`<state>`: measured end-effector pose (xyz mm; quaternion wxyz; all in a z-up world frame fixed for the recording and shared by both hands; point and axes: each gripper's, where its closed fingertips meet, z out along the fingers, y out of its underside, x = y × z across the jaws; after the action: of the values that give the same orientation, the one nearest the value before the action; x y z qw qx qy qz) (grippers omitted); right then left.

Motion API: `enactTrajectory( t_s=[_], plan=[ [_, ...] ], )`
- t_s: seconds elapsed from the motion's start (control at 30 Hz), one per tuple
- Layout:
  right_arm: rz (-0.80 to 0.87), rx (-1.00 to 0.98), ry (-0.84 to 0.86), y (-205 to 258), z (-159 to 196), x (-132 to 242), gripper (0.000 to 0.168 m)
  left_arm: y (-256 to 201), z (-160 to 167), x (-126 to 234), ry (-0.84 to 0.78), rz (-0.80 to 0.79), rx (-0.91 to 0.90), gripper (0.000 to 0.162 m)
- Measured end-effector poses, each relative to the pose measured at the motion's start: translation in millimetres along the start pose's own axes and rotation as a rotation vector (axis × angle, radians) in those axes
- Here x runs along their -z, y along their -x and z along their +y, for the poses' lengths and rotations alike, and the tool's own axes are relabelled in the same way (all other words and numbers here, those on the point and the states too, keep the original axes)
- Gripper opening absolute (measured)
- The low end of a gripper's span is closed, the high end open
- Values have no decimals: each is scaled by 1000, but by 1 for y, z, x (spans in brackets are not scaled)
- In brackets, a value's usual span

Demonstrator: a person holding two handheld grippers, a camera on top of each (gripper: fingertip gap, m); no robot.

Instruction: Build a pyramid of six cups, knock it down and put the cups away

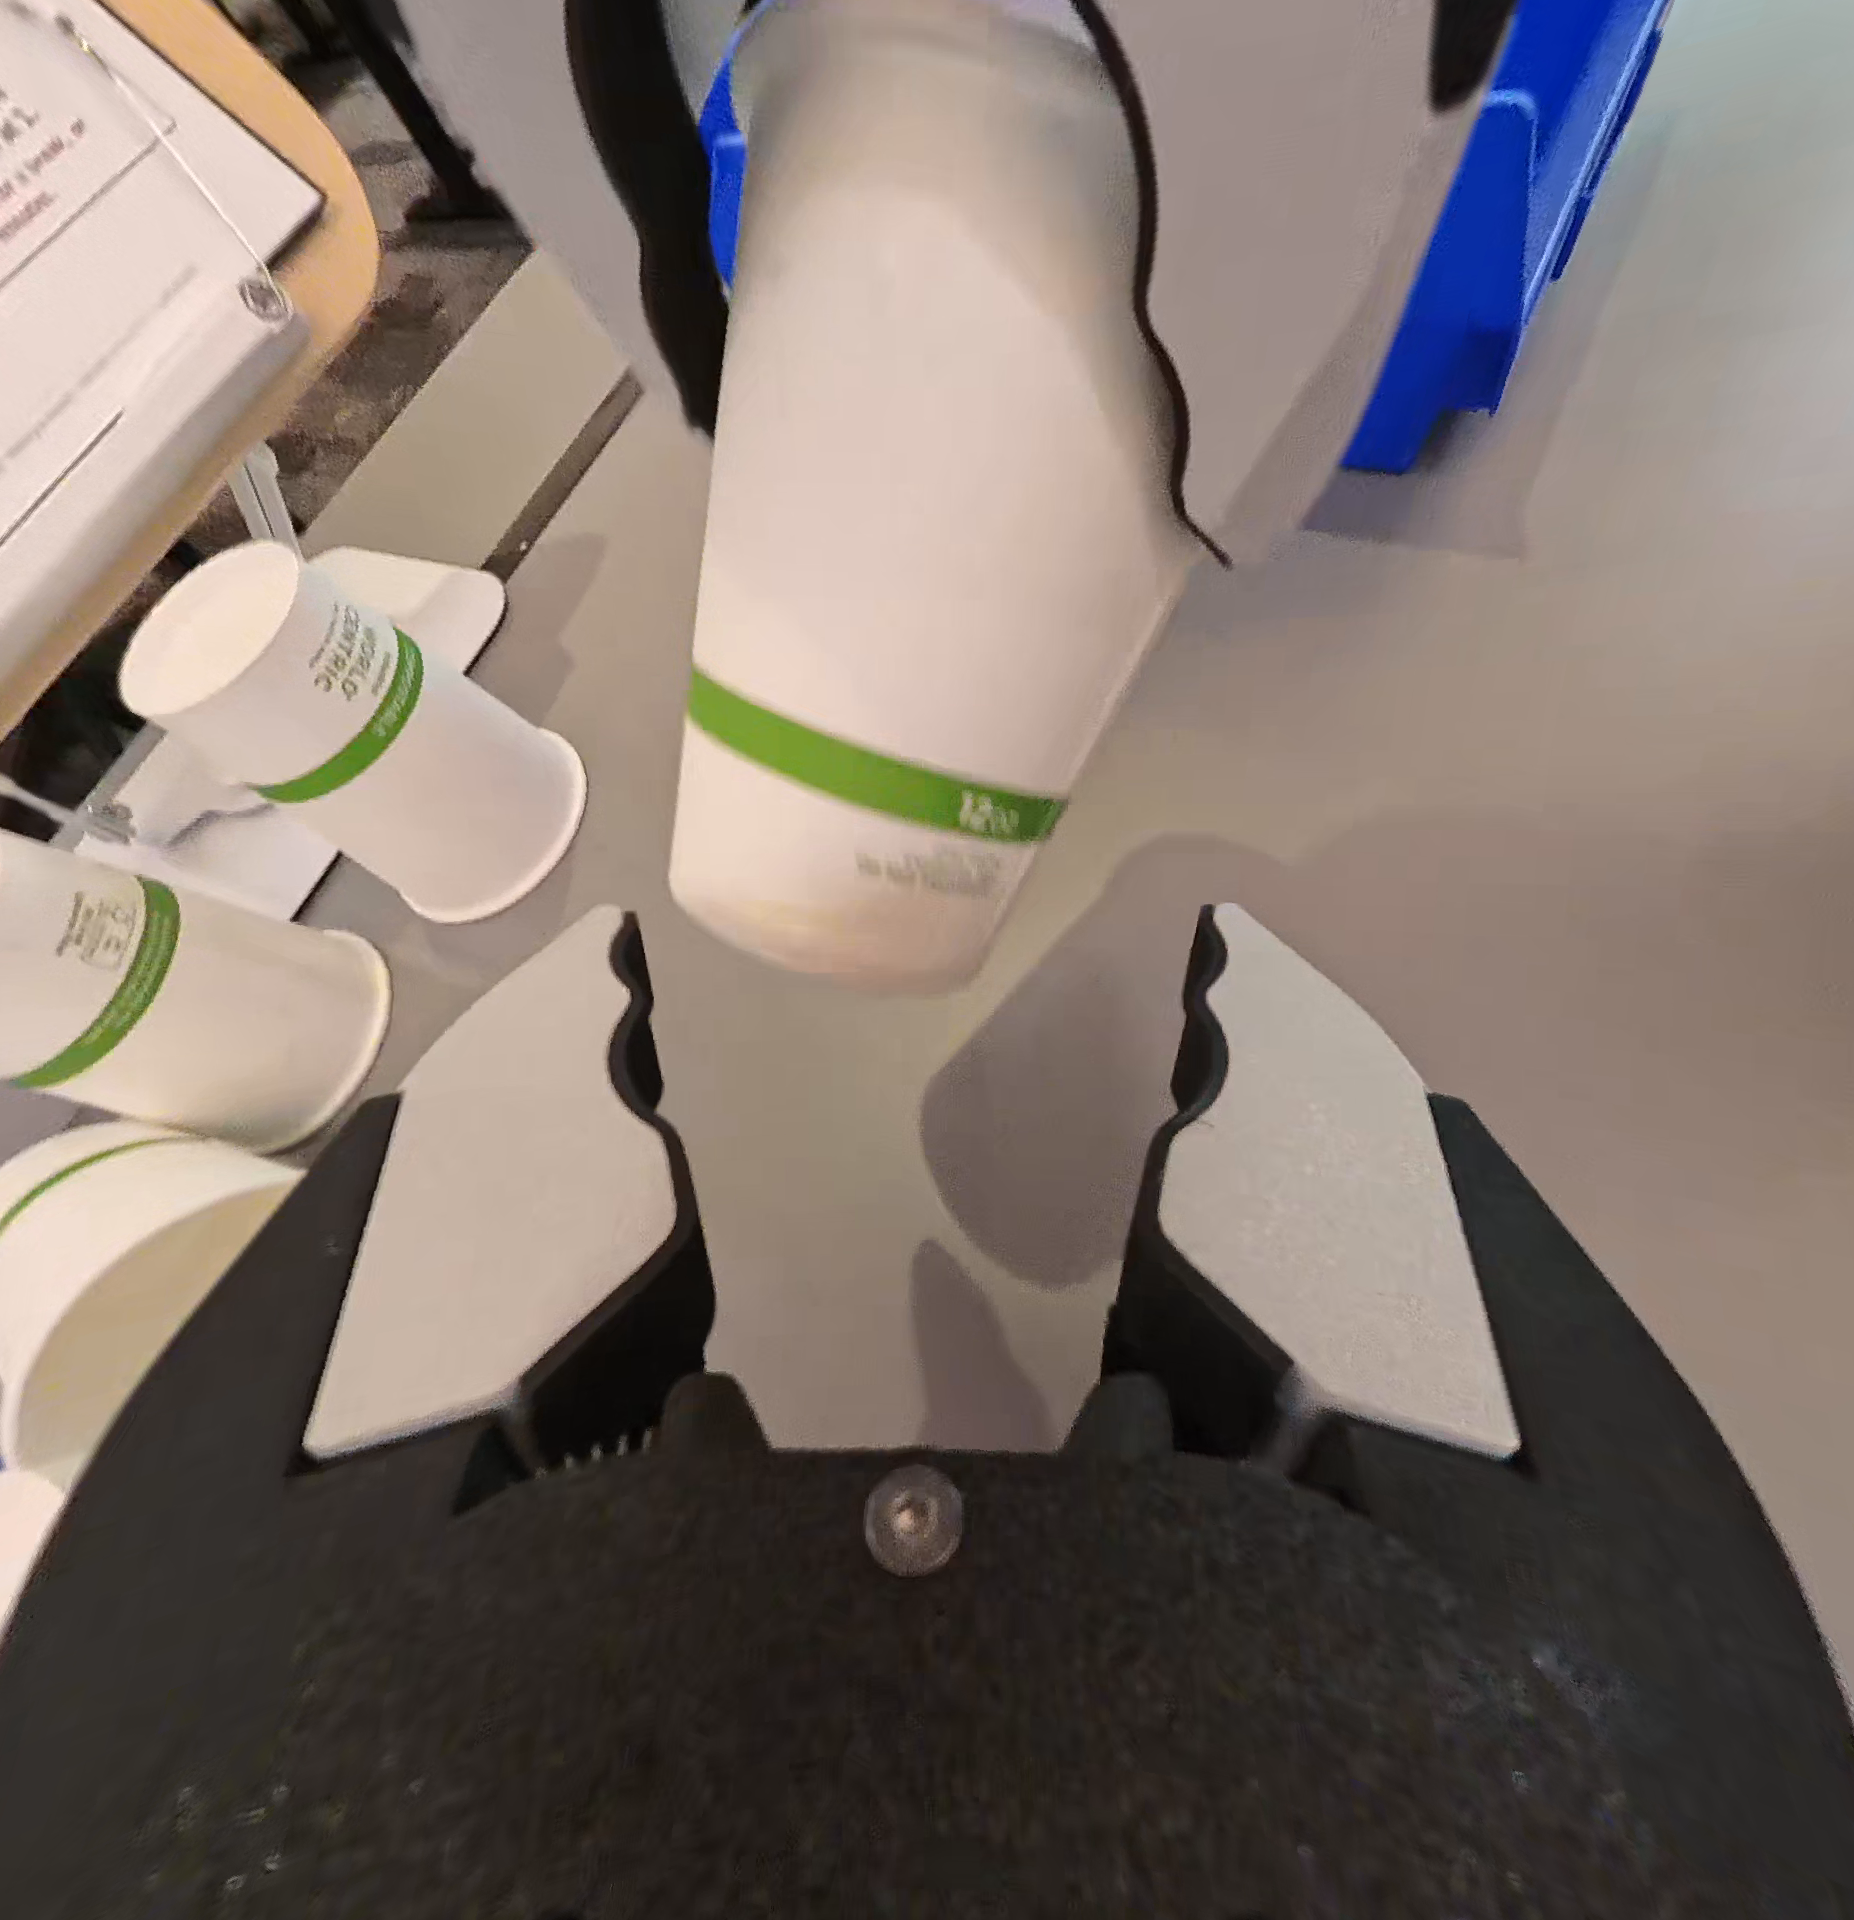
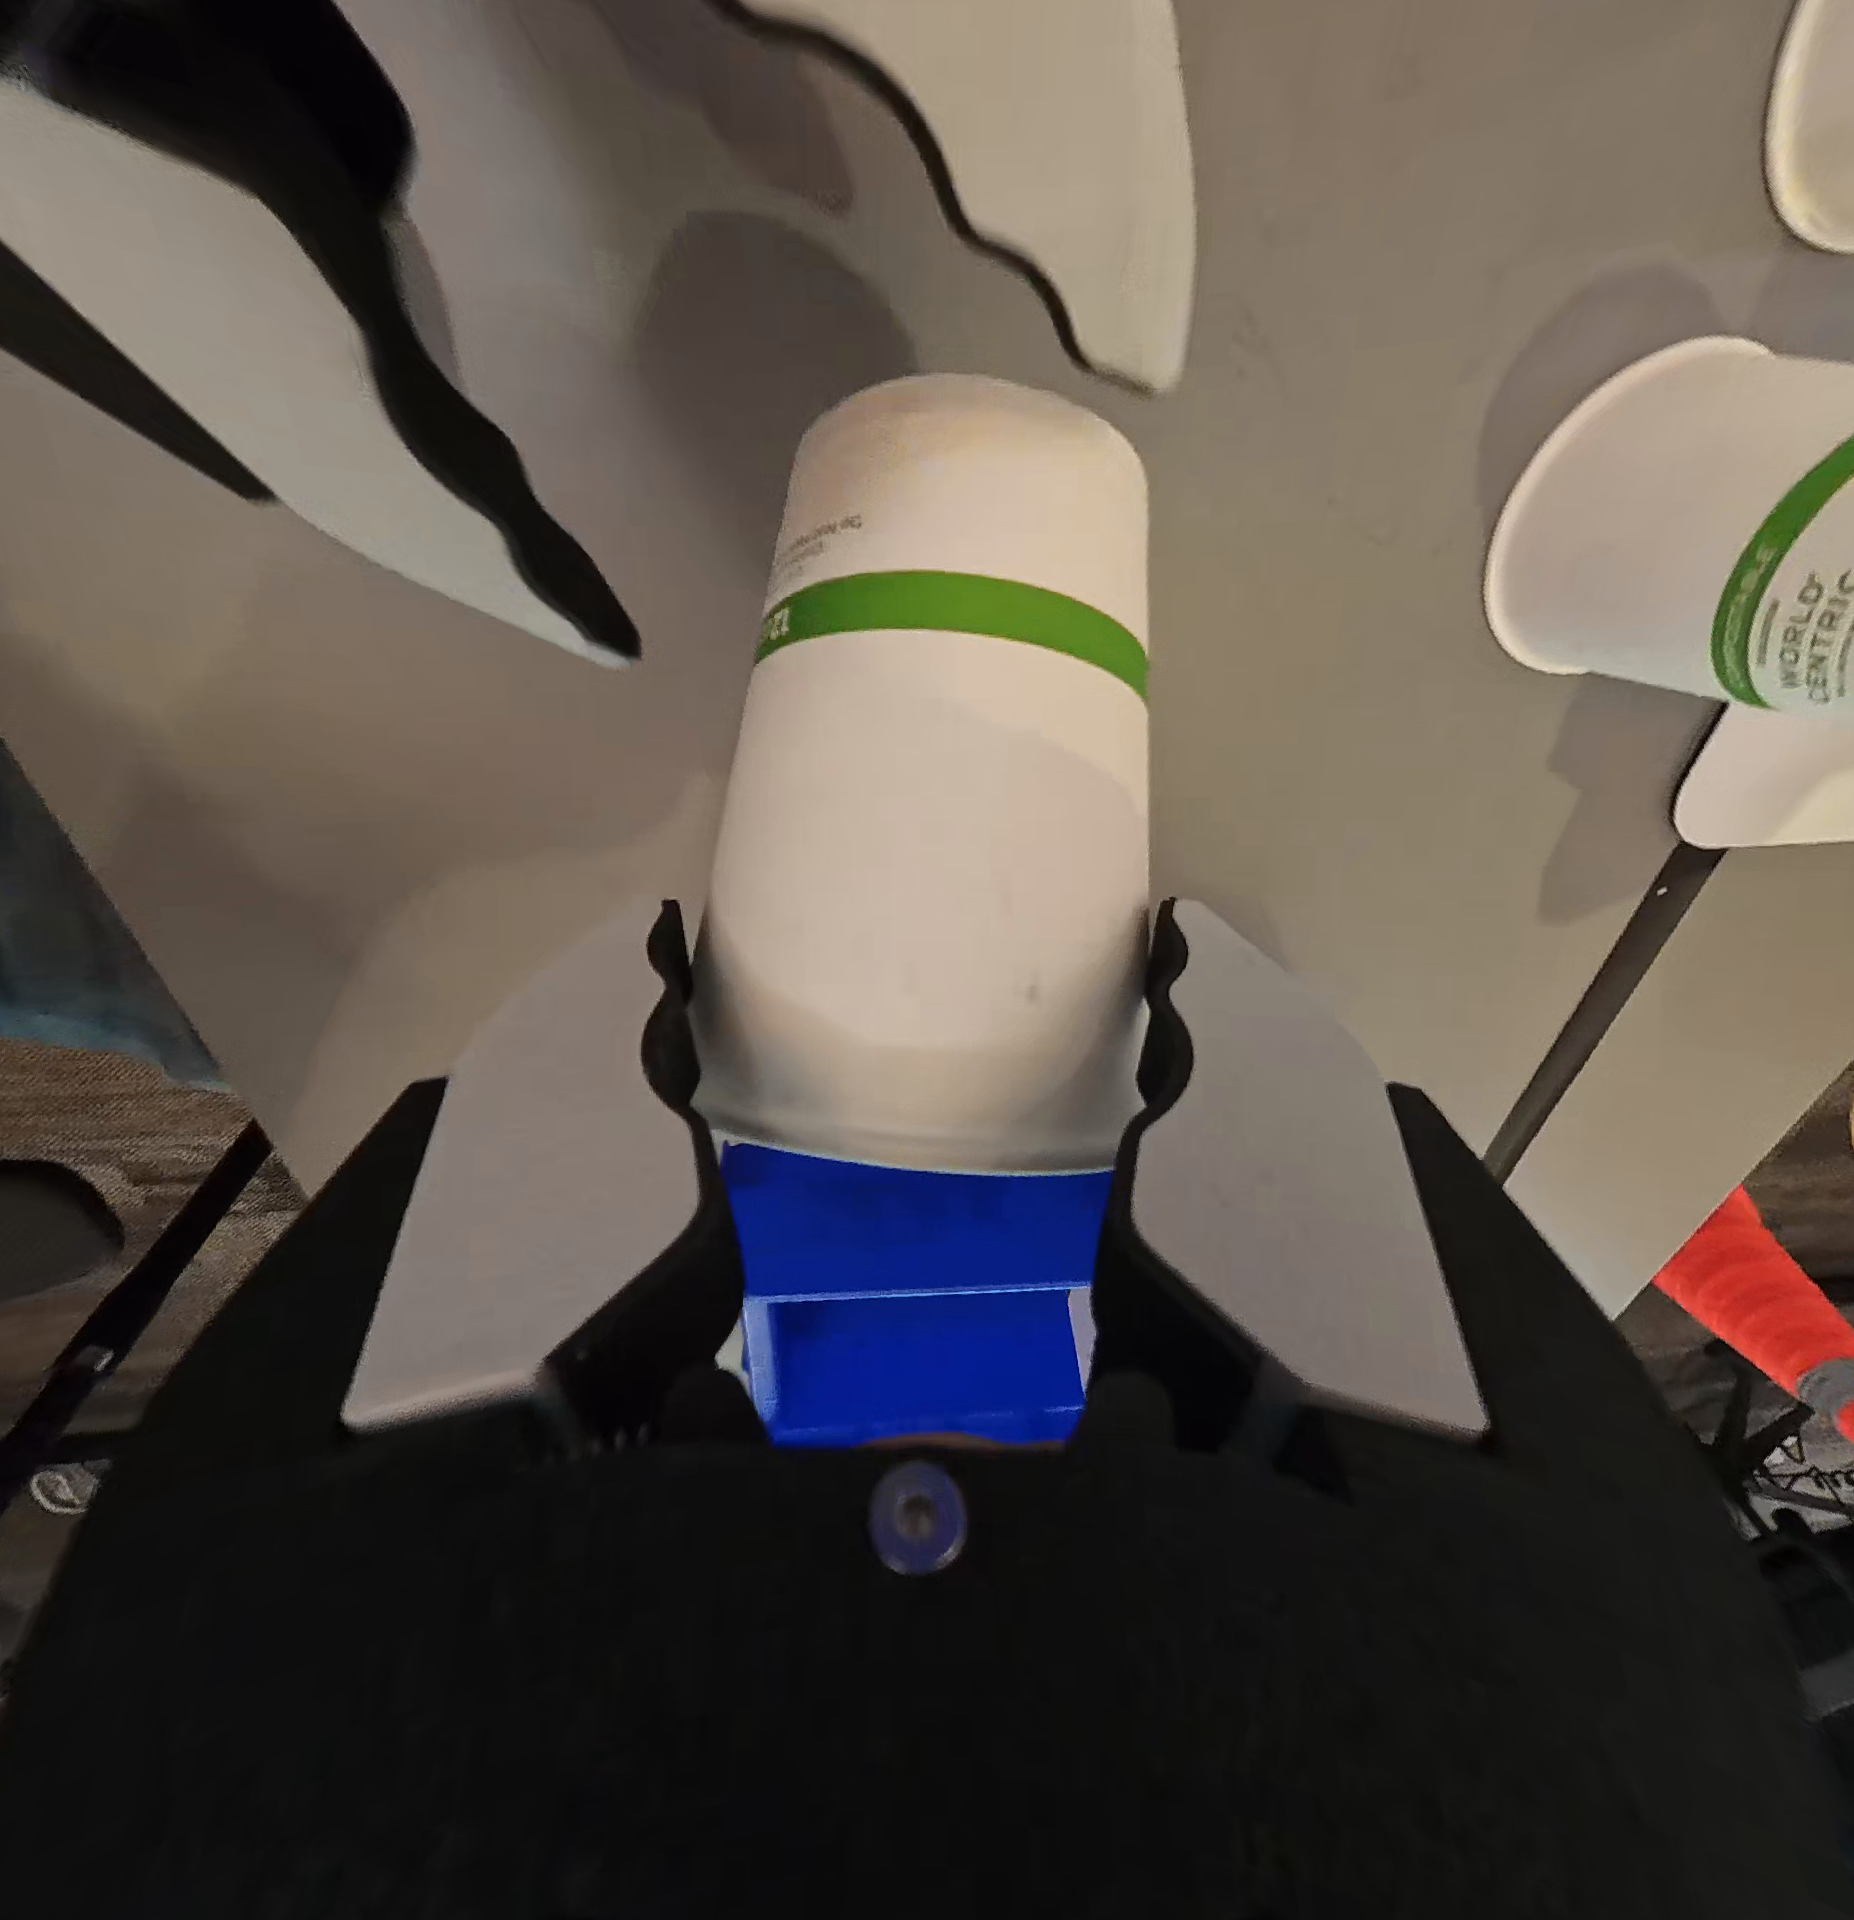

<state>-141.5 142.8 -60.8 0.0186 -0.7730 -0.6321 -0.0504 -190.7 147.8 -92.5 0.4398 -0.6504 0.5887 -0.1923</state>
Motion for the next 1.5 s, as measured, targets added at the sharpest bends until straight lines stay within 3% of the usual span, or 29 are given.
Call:
enactTrajectory(
  t_s=[0.17,0.3,0.5,0.63,0.8,0.9,1.0,1.23,1.43,1.5],
  plan=[
    [-46,17,7,9,-15,3,84,-2,-4,-10,9,-17,-73,95],
    [-80,29,24,16,-22,-1,84,-2,4,-18,54,-93,-176,80],
    [-82,13,-15,13,-24,-1,82,-2,6,-23,25,-132,-156,80],
    [-45,-48,-268,-1,-33,36,88,1,6,-16,-11,-145,-91,79],
    [148,-255,-809,-38,-10,103,87,9,8,4,-141,-57,175,80],
    [136,-401,-1146,-42,10,111,90,12,-3,24,-304,89,368,80],
    [3,-470,-1350,-28,13,94,91,8,-22,46,-463,292,497,80],
    [-277,-437,-1576,6,-34,79,91,-8,-53,51,-553,490,485,80],
    [-332,-400,-1614,11,-56,88,93,-22,-51,26,-465,512,432,80],
    [-319,-403,-1593,9,-58,83,84,-26,-47,20,-433,502,407,80]
  ],
)
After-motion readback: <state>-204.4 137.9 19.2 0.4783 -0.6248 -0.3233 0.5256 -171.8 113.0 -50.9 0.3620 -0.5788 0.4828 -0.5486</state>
